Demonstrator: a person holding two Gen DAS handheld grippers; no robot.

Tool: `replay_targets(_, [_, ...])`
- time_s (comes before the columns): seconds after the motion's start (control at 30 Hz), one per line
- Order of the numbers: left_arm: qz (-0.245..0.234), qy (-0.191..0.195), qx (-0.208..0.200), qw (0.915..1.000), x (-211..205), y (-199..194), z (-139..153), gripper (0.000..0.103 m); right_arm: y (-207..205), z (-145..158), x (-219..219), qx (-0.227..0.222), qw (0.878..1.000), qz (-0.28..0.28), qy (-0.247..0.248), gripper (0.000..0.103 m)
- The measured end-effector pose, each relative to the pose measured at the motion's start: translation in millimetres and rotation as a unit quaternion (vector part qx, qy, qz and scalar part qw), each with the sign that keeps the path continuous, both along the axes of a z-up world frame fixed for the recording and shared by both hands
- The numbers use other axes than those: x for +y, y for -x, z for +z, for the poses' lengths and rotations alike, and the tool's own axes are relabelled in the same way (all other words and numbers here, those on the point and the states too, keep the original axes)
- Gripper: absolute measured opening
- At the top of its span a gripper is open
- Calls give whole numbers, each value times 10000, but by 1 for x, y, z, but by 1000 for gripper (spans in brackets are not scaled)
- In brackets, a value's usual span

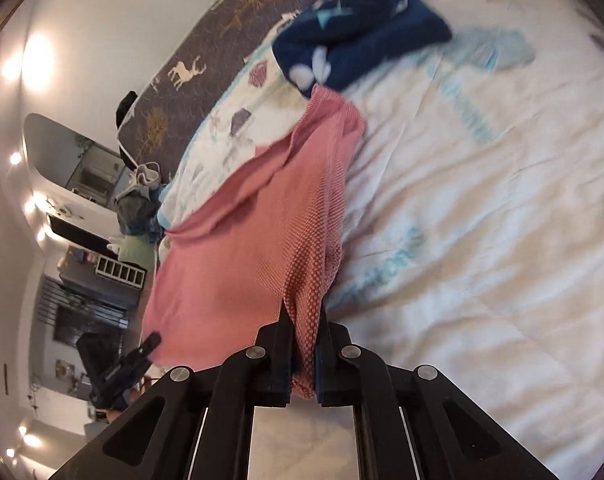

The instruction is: Fold small clothes

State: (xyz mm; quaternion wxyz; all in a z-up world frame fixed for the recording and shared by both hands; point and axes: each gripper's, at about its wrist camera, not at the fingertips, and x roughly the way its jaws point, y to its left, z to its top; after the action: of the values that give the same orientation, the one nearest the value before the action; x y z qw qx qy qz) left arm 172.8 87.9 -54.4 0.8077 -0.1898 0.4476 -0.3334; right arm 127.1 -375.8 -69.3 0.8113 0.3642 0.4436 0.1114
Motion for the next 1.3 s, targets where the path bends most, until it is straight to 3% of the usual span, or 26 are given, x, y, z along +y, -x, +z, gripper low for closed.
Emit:
replay_targets(0.2, [-222, -169, 214, 9994, -3, 64, -16, 9, 50, 14, -1, 189, 9981, 201, 546, 6])
replay_targets(0.3, [-125, -248, 483, 9984, 5, 93, -35, 9, 85, 0, -4, 386, 9982, 96, 453, 6])
replay_targets(0.4, [54, -104, 546, 9984, 21, 106, -35, 9, 113, -19, -8, 598, 9979, -23, 262, 7])
replay_targets(0.47, [114, -332, 433, 9984, 26, 108, -26, 9, 124, -27, -9, 643, 9974, -125, 285, 11])
replay_targets(0.5, [223, -616, 281, 9975, 27, 107, -19, 9, 125, -28, -12, 690, 9970, -176, 291, 18])
replay_targets(0.57, [445, -1014, -99, 9938, 28, 104, 1, 9, 127, -26, -22, 770, 9964, -288, 202, 22])
replay_targets(0.6, [508, -1039, -266, 9929, 29, 103, 9, 10, 127, -22, -27, 807, 9955, -399, 294, 25])
replay_targets(0.7, [499, -993, -798, 9906, 15, 90, 34, 26, 112, 9, -34, 451, 9891, -695, 1220, 25])
replay_targets(0.83, [327, -1325, -1168, 9837, -24, 46, 38, 49, 67, 34, -24, -155, 9863, -269, 1621, 32])
replay_targets(1.03, [488, -1802, -1142, 9758, -52, -27, 16, 49, -11, 29, -28, -341, 9850, 70, 1692, 43])
replay_targets(1.23, [451, -1734, -876, 9799, -56, -63, 0, 48, -52, 14, -34, -381, 9855, 361, 1615, 49])
replay_targets(1.27, [396, -1692, -853, 9811, -57, -65, -1, 43, -56, 12, -33, -400, 9855, 417, 1597, 49])
replay_targets(1.3, [310, -1625, -827, 9828, -58, -66, -2, 20, -61, 11, -32, -435, 9852, 500, 1583, 49])
